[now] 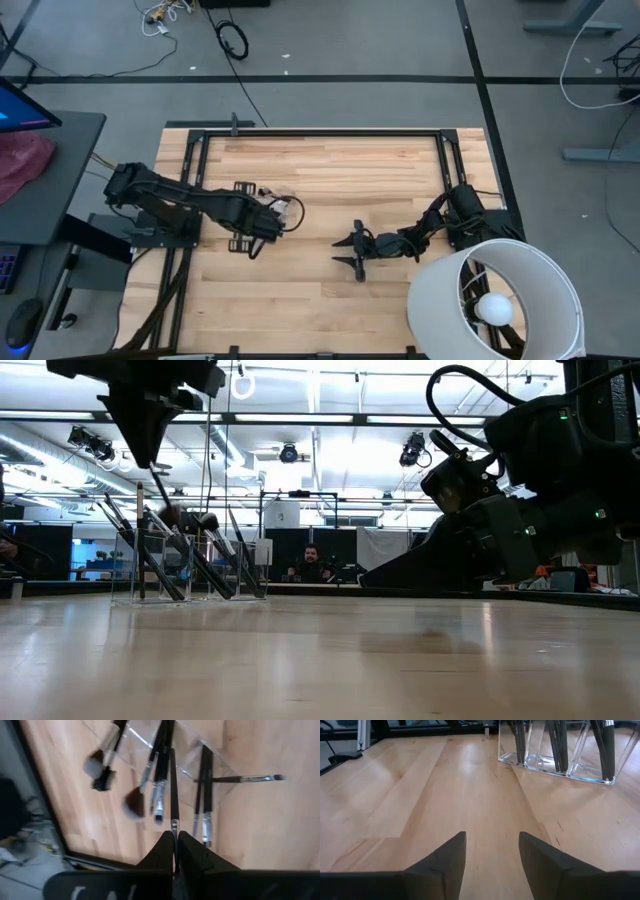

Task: Put items in baskets/containers
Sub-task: Put the eyeshadow brush into the middle section of the transparent organizer

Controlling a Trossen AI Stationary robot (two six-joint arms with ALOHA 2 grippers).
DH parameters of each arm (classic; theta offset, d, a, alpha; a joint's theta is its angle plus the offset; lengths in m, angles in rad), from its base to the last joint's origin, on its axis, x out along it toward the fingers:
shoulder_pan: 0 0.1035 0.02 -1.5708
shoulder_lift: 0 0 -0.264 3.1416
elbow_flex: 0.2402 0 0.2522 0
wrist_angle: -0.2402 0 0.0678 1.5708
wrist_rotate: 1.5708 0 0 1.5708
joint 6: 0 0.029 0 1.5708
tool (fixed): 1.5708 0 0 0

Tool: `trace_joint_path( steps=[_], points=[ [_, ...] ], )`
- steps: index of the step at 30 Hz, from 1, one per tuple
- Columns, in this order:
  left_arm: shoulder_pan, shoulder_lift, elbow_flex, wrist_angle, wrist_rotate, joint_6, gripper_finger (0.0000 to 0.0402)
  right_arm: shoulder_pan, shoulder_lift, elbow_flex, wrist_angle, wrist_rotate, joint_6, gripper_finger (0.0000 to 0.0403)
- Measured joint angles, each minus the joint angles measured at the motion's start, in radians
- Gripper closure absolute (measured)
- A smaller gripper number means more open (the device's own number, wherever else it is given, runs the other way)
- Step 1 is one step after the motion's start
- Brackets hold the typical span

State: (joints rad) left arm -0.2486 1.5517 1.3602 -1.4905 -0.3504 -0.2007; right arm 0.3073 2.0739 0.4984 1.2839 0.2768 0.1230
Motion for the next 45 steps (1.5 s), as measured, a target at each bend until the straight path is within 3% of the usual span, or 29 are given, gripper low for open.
trace_joint_path(
  steps=[4, 17, 20, 24, 29, 40, 45],
  points=[
    [-0.029, 0.0, 0.0, 0.0, -0.064, 0.037, 0.0388, 0.0, 0.0, 0.0, 0.0, 0.0, 0.0, 0.0215],
    [-0.13, -0.012, 0.124, -0.08, -0.046, -0.023, 0.0387, 0.0, 0.0, 0.0, 0.001, 0.0, 0.0, 0.0215],
    [-0.144, -0.012, 0.14, -0.079, 0.0, -0.023, 0.0391, 0.0, 0.0, 0.0, 0.001, 0.0, 0.0, 0.0215],
    [-0.145, -0.011, 0.12, -0.08, 0.073, -0.048, 0.0389, 0.0, 0.0, 0.001, 0.001, 0.0, 0.001, 0.0215],
    [-0.13, -0.011, 0.056, -0.081, 0.026, -0.057, 0.0388, 0.0, 0.0, 0.0, 0.001, 0.0, 0.013, 0.0215],
    [-0.1, -0.011, 0.053, -0.081, -0.019, -0.034, 0.0387, 0.0, 0.0, 0.001, 0.001, 0.0, 0.011, 0.0215],
    [-0.076, -0.011, 0.053, -0.08, 0.028, -0.033, 0.0391, 0.0, 0.0, 0.001, 0.001, 0.0, 0.008, 0.0215]
  ],
)
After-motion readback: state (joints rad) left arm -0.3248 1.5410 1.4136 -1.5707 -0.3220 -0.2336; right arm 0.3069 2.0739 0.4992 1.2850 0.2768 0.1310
